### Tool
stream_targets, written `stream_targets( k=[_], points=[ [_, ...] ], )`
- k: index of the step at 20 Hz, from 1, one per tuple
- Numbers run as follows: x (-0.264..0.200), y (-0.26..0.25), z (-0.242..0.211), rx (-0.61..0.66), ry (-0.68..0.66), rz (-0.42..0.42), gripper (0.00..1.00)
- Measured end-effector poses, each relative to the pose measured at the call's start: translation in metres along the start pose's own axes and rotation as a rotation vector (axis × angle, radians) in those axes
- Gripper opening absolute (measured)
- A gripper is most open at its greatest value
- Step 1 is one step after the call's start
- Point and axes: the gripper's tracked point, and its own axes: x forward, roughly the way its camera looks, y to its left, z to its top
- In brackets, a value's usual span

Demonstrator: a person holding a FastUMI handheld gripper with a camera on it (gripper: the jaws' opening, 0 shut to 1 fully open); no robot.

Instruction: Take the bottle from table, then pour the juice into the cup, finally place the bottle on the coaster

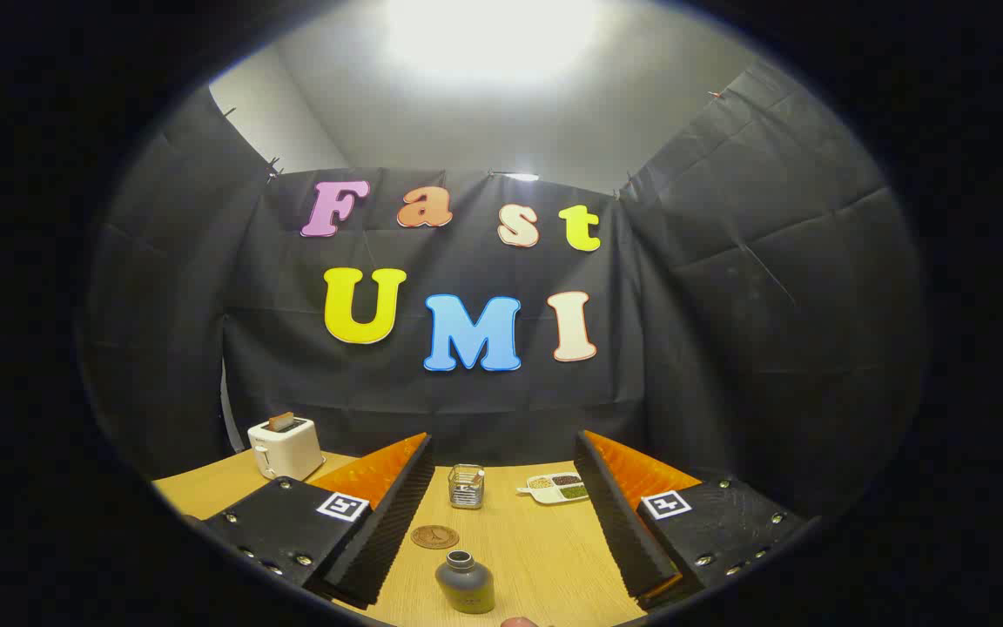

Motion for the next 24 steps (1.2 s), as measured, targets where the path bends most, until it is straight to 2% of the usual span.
stream_targets(
  k=[7,24],
  points=[
    [-0.0013,-0.0035,-0.0013,0.026,-0.016,-0.013,0.98],
    [-0.002,-0.0009,-0.0026,0.01,-0.053,0.043,0.98]
  ],
)
